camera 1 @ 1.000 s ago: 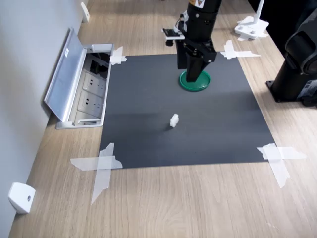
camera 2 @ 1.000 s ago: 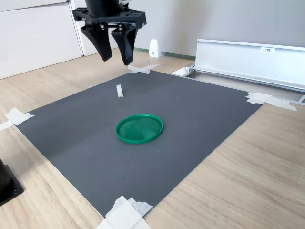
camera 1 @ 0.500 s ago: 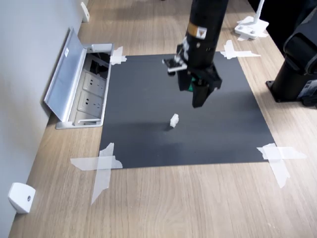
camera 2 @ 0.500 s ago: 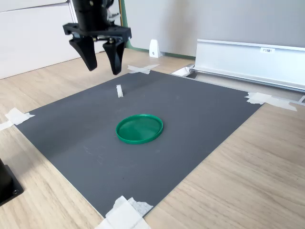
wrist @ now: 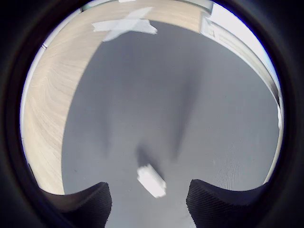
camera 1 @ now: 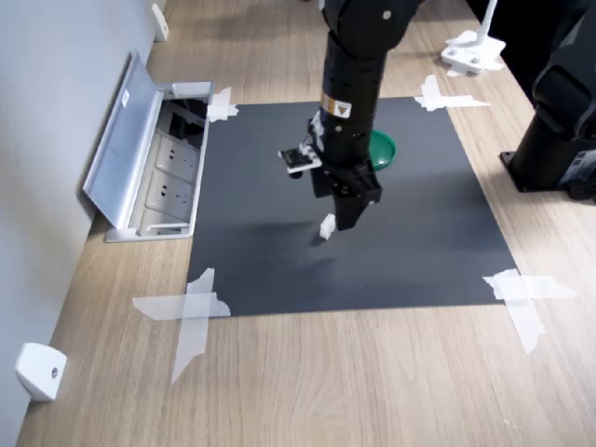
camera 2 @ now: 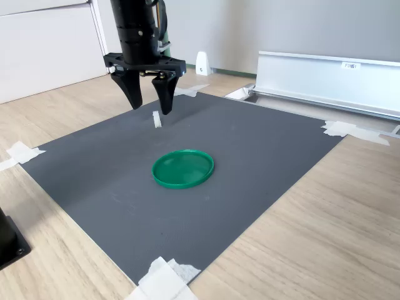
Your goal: Grasp a white terminal and put it on the green lid.
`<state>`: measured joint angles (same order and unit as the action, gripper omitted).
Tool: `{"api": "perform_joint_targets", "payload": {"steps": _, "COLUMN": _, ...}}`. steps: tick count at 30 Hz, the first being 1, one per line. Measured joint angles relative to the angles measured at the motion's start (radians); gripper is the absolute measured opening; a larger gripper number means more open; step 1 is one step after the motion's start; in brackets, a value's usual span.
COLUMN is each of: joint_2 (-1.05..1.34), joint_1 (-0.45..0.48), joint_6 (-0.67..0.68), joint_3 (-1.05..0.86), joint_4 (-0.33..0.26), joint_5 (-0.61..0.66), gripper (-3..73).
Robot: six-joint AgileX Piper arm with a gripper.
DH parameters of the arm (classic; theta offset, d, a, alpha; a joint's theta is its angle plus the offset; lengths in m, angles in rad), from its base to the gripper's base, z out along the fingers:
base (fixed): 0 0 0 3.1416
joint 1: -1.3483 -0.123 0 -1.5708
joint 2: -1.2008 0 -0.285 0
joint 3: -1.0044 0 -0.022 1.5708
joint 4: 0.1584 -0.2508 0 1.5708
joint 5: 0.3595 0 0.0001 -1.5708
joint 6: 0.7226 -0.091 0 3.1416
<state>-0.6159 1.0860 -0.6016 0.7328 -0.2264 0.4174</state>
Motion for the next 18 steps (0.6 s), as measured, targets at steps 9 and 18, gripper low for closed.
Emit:
{"api": "perform_joint_targets", "payload": {"steps": 9, "joint_2": -0.066, "joint_1": -0.035, "joint_6": -0.036, "joint_3": 0.032, "joint_4": 0.014, "joint_5": 0.045, "gripper": 67.6}}
{"api": "perform_joint_targets", "payload": {"steps": 18, "joint_2": -0.085, "joint_1": -0.035, "joint_6": -0.080, "joint_3": 0.032, "joint_4": 0.068, "joint_5": 0.050, "gripper": 67.6}}
